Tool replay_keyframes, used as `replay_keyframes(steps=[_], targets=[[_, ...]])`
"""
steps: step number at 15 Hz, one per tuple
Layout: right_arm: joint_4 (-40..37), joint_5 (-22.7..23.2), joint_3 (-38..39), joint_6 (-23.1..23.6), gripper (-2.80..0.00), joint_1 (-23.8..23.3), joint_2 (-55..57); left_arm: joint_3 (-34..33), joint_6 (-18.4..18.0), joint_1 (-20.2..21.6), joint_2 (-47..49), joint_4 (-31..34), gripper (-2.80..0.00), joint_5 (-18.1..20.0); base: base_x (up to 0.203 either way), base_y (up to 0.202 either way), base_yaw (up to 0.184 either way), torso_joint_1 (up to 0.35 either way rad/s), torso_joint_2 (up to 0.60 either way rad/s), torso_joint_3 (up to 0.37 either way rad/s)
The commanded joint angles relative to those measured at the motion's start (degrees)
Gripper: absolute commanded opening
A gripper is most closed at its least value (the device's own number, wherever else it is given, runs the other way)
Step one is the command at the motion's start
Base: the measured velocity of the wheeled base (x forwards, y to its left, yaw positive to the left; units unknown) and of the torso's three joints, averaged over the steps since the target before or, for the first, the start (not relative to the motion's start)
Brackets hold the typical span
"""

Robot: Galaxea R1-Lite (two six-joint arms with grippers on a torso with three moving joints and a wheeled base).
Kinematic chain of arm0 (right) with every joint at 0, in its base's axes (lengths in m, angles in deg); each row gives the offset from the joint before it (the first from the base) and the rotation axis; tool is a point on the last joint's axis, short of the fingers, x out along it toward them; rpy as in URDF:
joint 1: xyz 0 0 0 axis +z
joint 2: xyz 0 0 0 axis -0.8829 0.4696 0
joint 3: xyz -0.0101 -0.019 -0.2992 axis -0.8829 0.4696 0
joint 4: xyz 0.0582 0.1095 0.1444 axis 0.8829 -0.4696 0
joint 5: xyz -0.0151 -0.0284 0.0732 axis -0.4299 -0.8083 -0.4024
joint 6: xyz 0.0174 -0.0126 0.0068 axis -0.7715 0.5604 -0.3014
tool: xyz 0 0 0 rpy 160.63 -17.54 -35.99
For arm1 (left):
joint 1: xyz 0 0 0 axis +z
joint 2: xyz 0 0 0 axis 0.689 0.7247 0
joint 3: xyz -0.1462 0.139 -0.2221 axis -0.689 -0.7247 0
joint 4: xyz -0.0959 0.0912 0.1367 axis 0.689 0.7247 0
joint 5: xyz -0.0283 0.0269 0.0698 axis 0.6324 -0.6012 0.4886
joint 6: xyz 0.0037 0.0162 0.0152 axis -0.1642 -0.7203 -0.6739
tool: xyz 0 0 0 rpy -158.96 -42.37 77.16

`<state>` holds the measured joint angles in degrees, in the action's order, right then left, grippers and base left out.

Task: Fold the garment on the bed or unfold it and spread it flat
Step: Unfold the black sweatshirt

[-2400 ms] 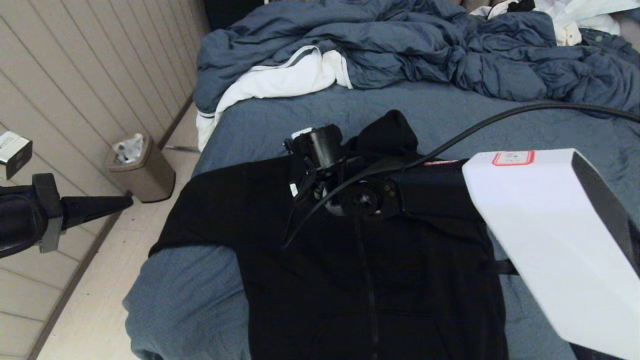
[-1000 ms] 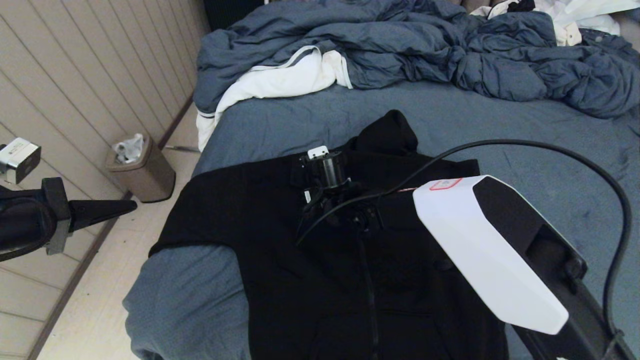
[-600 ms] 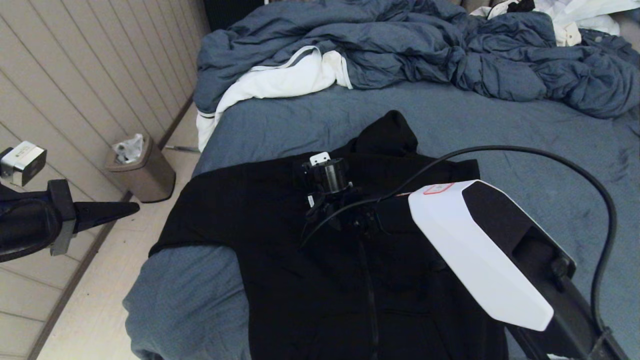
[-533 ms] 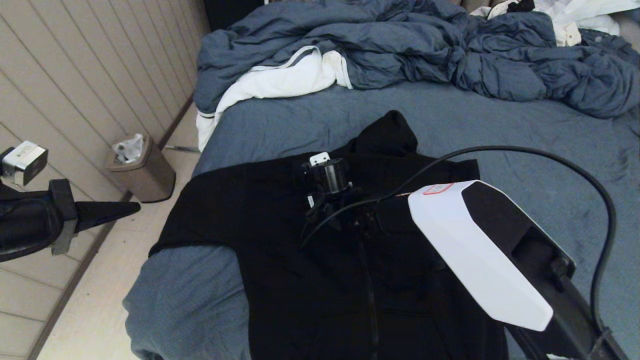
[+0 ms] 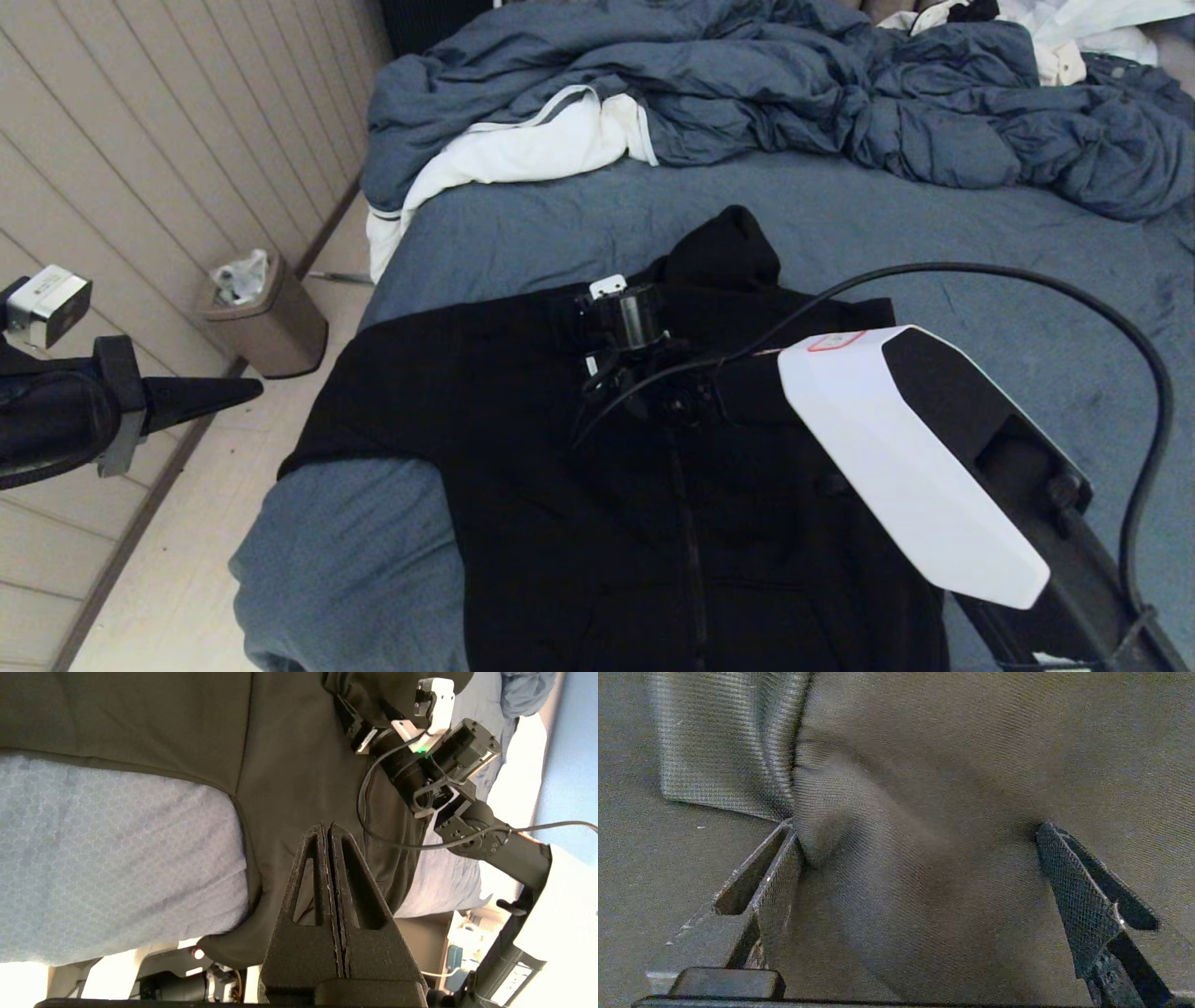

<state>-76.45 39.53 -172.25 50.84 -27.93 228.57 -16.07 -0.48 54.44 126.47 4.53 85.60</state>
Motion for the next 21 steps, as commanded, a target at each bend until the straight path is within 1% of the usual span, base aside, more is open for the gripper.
replay_keyframes(steps=[1,3,10,16,18,19,21], targets=[[-0.1,-0.4,0.2,0.0,-2.80,0.0,0.4,0.0,0.2,0.0,0.0,0.0,-2.80,0.2,0.000,0.000,0.000,0.000,0.00,0.000],[-0.2,-1.6,0.1,0.1,-2.80,0.0,0.3,0.0,0.2,0.0,0.0,0.0,-2.80,0.3,0.000,0.000,0.000,0.000,0.00,0.000],[0.2,-1.5,0.0,1.3,-2.80,-0.2,-1.5,-0.9,0.1,0.0,0.2,-1.1,-2.80,0.3,0.000,0.000,0.000,0.000,0.00,0.000],[0.3,-1.7,0.1,1.3,-2.80,-0.8,-7.3,-1.0,0.1,-0.1,0.2,-1.1,-2.80,0.3,0.000,0.000,0.000,0.000,0.00,0.000],[0.0,-1.8,0.1,1.4,-2.80,-3.4,-10.8,-1.1,0.1,-0.1,0.1,-1.1,-2.80,0.3,0.000,0.000,0.000,0.000,0.00,0.000],[-0.1,-2.0,0.3,1.3,-2.80,-5.4,-12.0,-1.1,0.1,-0.2,0.0,-1.1,-2.80,0.3,0.000,0.000,0.000,0.000,0.00,0.000],[-0.1,-3.1,1.7,1.3,-2.80,-11.8,-15.7,-1.2,0.1,-0.2,-0.1,-1.1,-2.80,0.4,0.000,0.000,0.000,0.000,0.00,0.000]])
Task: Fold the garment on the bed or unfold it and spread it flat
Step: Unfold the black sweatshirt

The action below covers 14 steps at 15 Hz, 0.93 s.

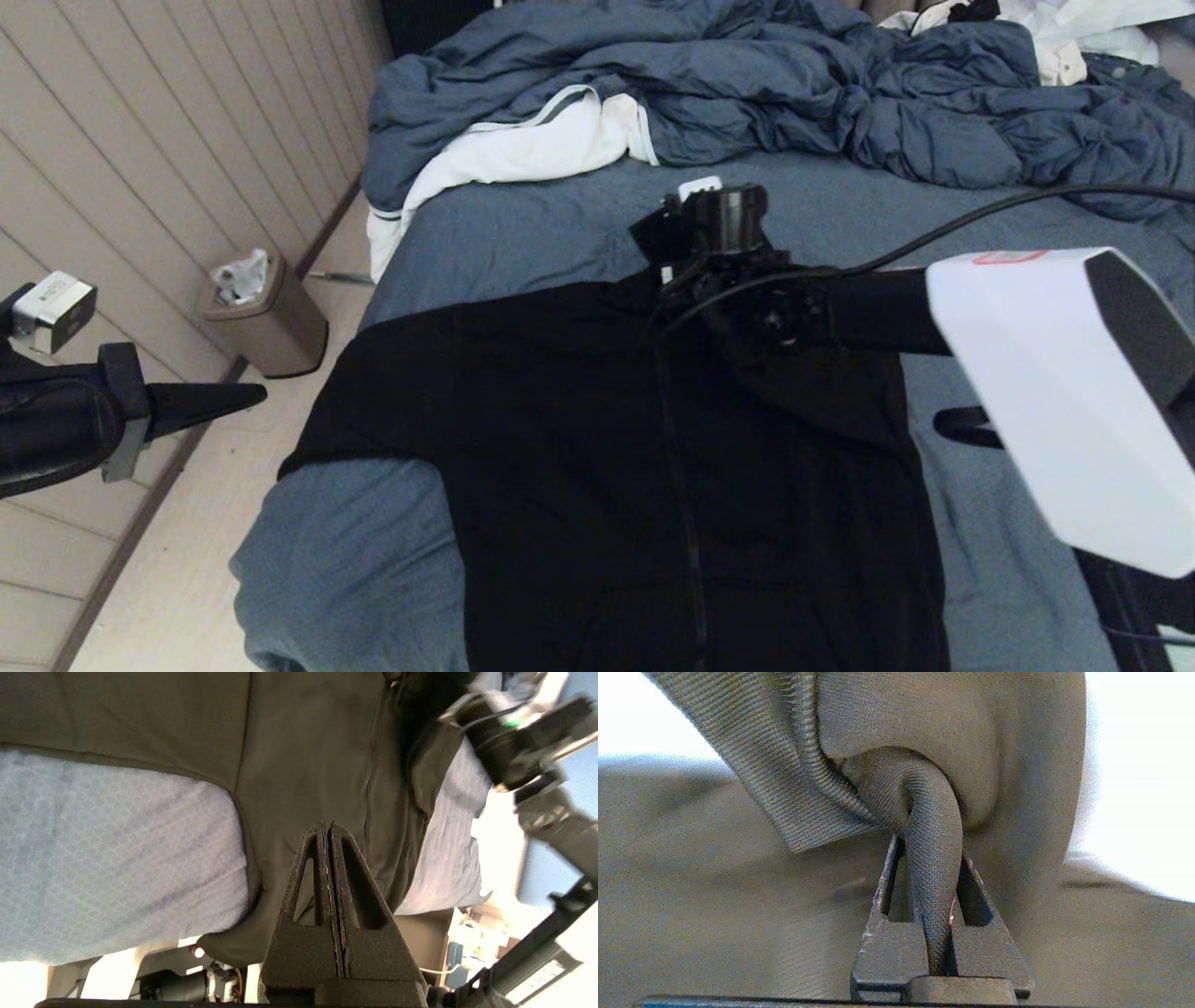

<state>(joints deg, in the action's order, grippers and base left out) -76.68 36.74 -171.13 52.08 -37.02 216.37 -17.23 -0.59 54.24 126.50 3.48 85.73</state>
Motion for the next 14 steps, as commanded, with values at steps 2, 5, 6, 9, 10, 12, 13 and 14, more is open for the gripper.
replay_keyframes(steps=[2,5,6,9,10,12,13,14], targets=[[0.4,-0.7,5.5,-0.1,-2.80,-7.2,-8.5,0.0,0.2,0.0,0.0,0.0,-2.80,0.3,0.000,0.000,0.000,0.000,0.00,0.000],[0.5,0.2,14.6,-0.4,-2.80,-17.1,-17.4,-0.5,0.0,-0.1,-0.2,0.0,-2.80,0.4,0.000,0.000,0.000,0.000,0.00,0.000],[0.5,1.0,17.5,-0.5,-2.80,-20.7,-19.4,-0.6,0.0,-0.1,-0.4,-0.1,-2.80,0.4,0.000,0.000,0.000,0.000,0.00,0.000],[0.7,4.9,22.5,-2.0,-2.80,-30.1,-21.6,-0.7,0.0,-0.1,-0.4,-0.1,-2.80,0.4,0.000,0.000,0.000,0.000,0.00,0.000],[0.8,6.0,23.4,-2.5,-2.80,-32.8,-21.5,-0.7,0.0,-0.1,-0.4,-0.1,-2.80,0.4,0.000,0.000,0.000,0.000,0.00,0.000],[0.9,8.8,24.6,-3.4,-2.80,-38.3,-20.4,-0.7,0.0,-0.1,-0.4,-0.1,-2.80,0.4,0.000,0.000,0.000,0.000,0.00,0.000],[0.9,10.1,24.4,-3.6,-2.80,-41.0,-18.8,-0.7,0.0,-0.1,-0.4,-0.1,-2.80,0.4,0.000,0.000,0.000,0.000,0.00,0.000],[1.0,10.7,24.0,-3.7,-2.80,-42.8,-17.3,-0.8,0.0,-0.3,-0.3,-0.1,-2.80,0.4,0.000,0.000,0.000,0.000,0.00,0.000]])
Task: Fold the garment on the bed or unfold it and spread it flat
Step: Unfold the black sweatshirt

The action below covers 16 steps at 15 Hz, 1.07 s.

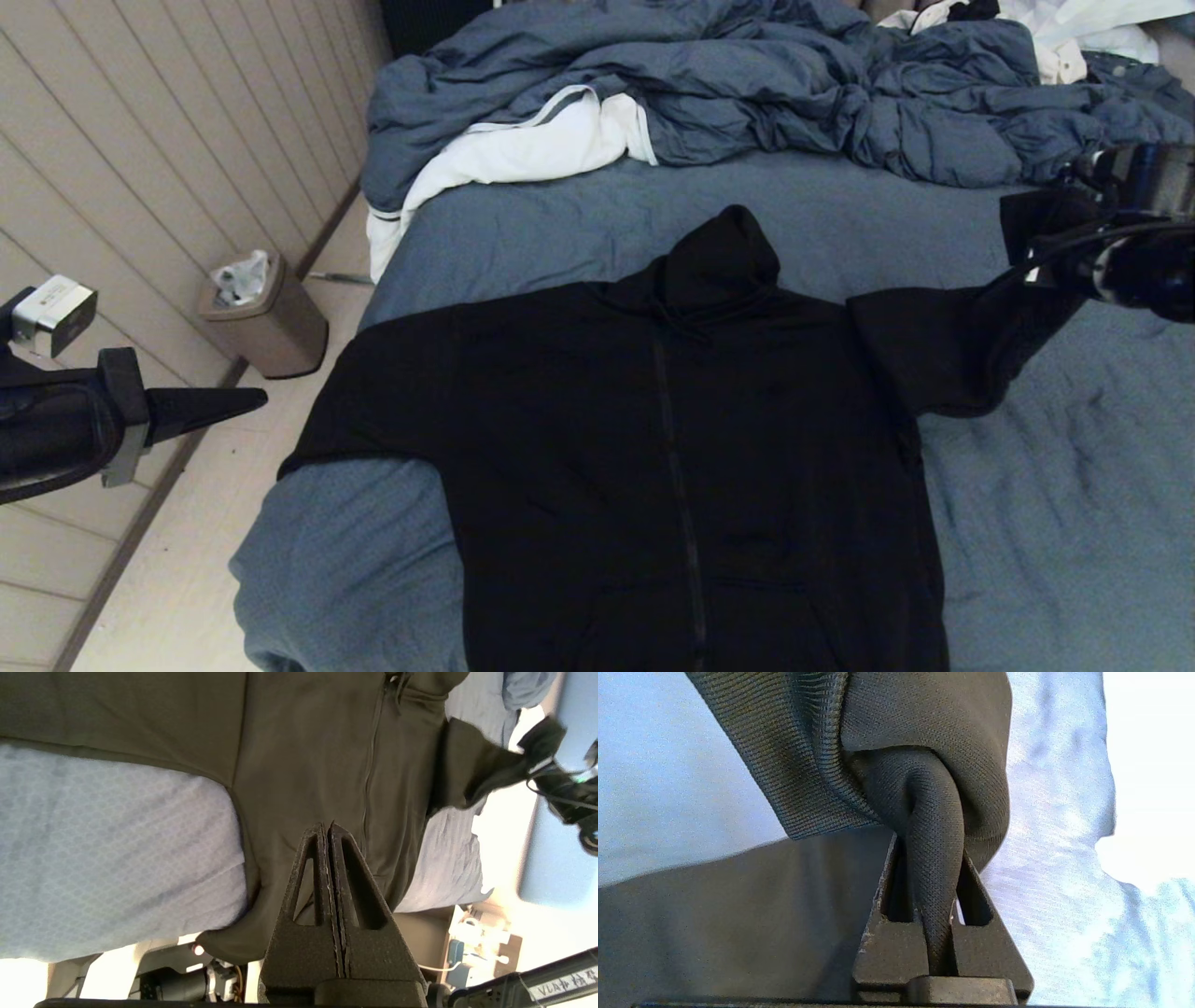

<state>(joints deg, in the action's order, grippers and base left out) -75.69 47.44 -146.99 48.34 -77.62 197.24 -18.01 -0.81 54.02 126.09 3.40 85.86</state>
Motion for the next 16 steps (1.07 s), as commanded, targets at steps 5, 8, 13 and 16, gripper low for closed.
replay_keyframes(steps=[5,8,13,16], targets=[[7.3,0.6,-2.1,0.8,-2.80,-7.9,8.5,-0.1,0.1,-0.5,0.4,0.0,-2.80,0.2,0.000,0.000,0.000,0.000,0.00,0.000],[7.4,1.1,-2.0,0.7,-2.80,-10.7,9.1,-0.2,0.1,-1.0,0.5,0.0,-2.80,0.2,0.000,0.000,0.000,0.000,0.00,0.000],[7.5,2.3,0.4,0.5,-2.80,-12.9,9.6,-0.4,0.0,-1.3,0.6,-0.1,-2.80,0.2,0.000,0.000,0.000,0.000,0.00,0.000],[7.5,2.8,1.5,0.2,-2.80,-13.8,9.4,-0.5,0.0,-1.4,0.8,-0.1,-2.80,0.2,0.000,0.000,0.000,0.000,0.00,0.000]])
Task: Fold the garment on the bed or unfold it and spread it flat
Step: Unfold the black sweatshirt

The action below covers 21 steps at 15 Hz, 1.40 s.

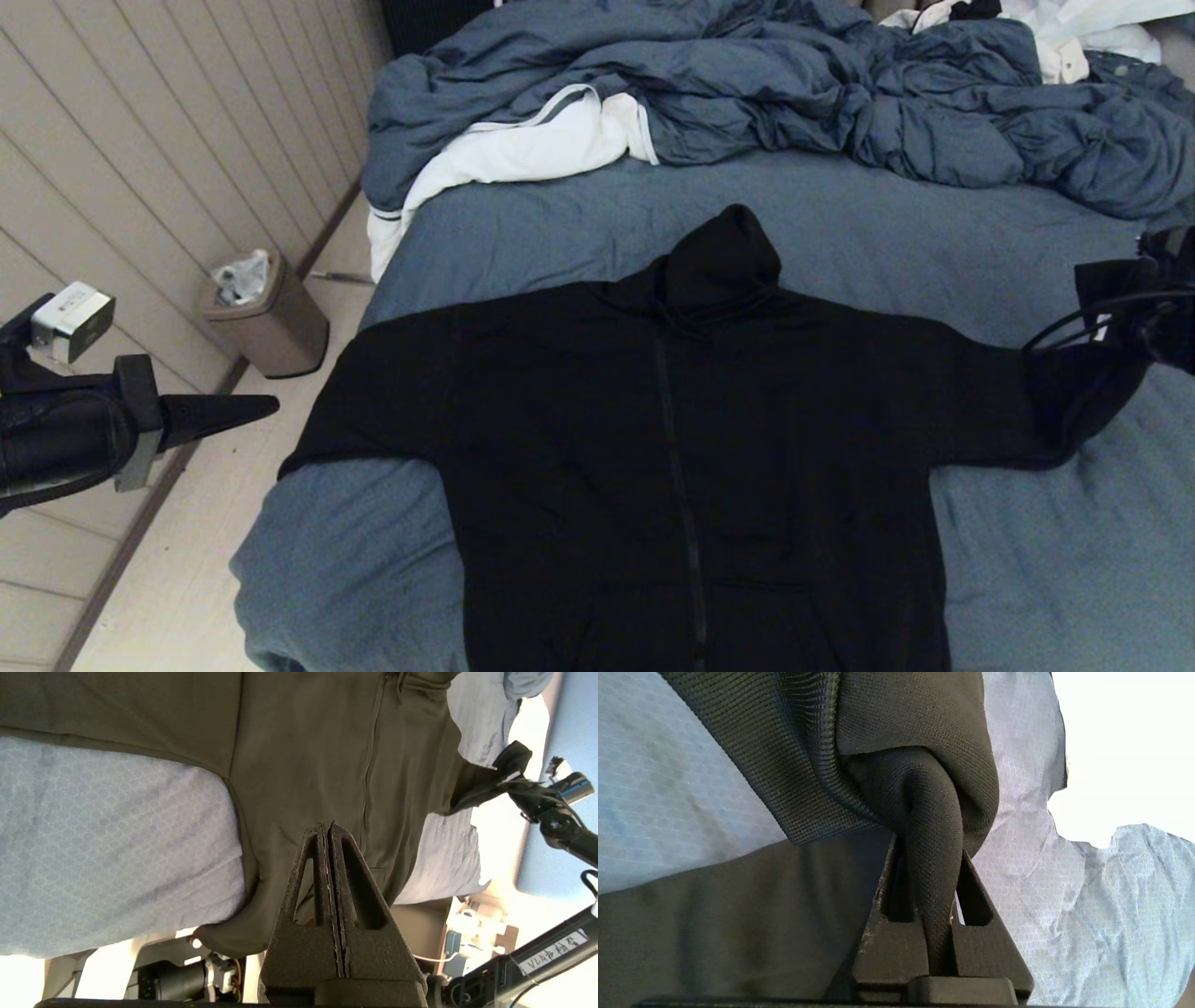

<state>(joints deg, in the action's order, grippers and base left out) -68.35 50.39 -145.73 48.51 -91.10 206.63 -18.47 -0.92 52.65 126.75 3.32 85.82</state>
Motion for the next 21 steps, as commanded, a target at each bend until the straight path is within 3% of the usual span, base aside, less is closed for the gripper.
replay_keyframes(steps=[1,6,7,14,19,20,21], targets=[[0.1,0.0,0.3,0.1,-2.80,-0.7,-0.3,0.0,0.2,0.0,0.2,-0.1,-2.80,0.3,0.000,0.000,0.000,0.000,0.00,0.000],[-0.1,4.5,3.4,0.1,-2.80,-2.8,-3.1,0.0,0.2,0.0,0.1,-0.1,-2.80,0.3,0.000,0.000,0.000,0.000,0.00,0.000],[0.1,4.7,4.3,0.3,0.00,-3.2,-3.2,0.0,0.2,0.0,0.1,-0.1,-2.80,0.3,0.000,0.000,0.000,0.000,0.00,0.000],[0.0,6.4,6.0,0.2,0.00,-5.6,-3.7,-0.4,0.2,0.0,-0.1,-0.1,-2.80,0.3,0.000,0.000,0.000,0.000,0.00,0.000],[-0.1,11.2,10.4,0.1,0.00,-6.4,-8.8,-0.4,0.2,0.0,-0.1,-0.1,-2.80,0.3,0.000,0.000,0.000,0.000,0.00,0.000],[-0.1,11.3,11.3,0.0,-2.80,-6.1,-8.9,-0.4,0.2,0.0,-0.2,-0.1,-2.80,0.3,0.000,0.000,0.000,0.000,0.00,0.000],[-0.1,11.3,12.1,-0.2,-2.80,-5.6,-8.4,-0.4,0.2,0.0,-0.3,0.0,-2.80,0.3,0.000,0.000,0.000,0.000,0.00,0.000]])
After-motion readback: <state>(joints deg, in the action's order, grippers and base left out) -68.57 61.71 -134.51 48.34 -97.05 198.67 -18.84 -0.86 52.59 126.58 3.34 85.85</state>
